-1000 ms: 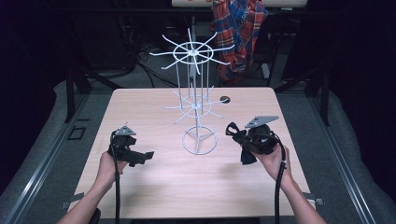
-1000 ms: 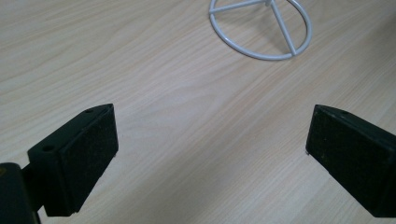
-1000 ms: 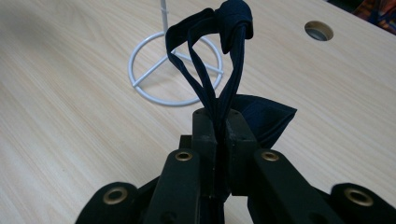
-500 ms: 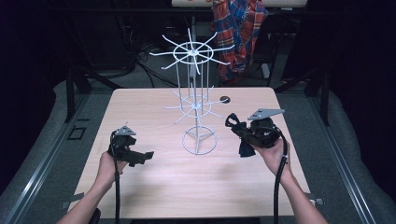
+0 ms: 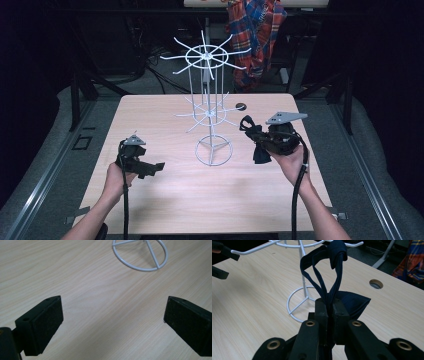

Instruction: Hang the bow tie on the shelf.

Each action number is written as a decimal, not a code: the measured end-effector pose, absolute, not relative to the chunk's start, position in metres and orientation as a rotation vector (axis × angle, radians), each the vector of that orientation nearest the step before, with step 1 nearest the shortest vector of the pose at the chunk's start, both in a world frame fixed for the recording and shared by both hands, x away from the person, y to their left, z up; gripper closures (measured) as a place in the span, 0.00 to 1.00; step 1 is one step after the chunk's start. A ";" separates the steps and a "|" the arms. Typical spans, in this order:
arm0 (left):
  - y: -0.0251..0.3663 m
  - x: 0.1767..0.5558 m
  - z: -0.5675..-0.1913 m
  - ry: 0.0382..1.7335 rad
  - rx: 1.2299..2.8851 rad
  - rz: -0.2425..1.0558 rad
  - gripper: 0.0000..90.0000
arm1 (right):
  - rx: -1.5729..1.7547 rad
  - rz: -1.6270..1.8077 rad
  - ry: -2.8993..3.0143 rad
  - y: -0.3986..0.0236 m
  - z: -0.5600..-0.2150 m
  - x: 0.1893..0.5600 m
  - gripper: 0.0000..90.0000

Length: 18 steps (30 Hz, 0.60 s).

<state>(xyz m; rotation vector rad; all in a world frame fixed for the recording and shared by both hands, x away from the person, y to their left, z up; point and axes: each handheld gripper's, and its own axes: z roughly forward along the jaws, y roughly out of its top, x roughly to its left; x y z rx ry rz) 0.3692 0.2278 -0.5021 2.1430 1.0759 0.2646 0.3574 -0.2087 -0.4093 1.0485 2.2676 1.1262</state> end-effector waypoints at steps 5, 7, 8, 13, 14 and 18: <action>0.228 0.369 -0.502 1.073 2.144 0.264 0.03 | 1.047 1.131 2.259 -0.210 -0.408 0.357 0.94; 0.228 0.369 -0.502 1.070 2.147 0.262 0.03 | 1.050 1.142 2.246 -0.212 -0.407 0.355 0.94; 0.228 0.369 -0.502 1.070 2.147 0.262 0.03 | 1.050 1.142 2.246 -0.212 -0.407 0.355 0.94; 0.227 0.369 -0.502 1.072 2.146 0.263 0.03 | 1.045 1.160 2.233 -0.213 -0.403 0.354 0.94; 0.227 0.369 -0.502 1.071 2.146 0.264 0.03 | 1.042 1.161 2.223 -0.213 -0.402 0.353 0.94; 0.227 0.369 -0.502 1.071 2.147 0.263 0.03 | 1.043 1.161 2.232 -0.211 -0.403 0.354 0.94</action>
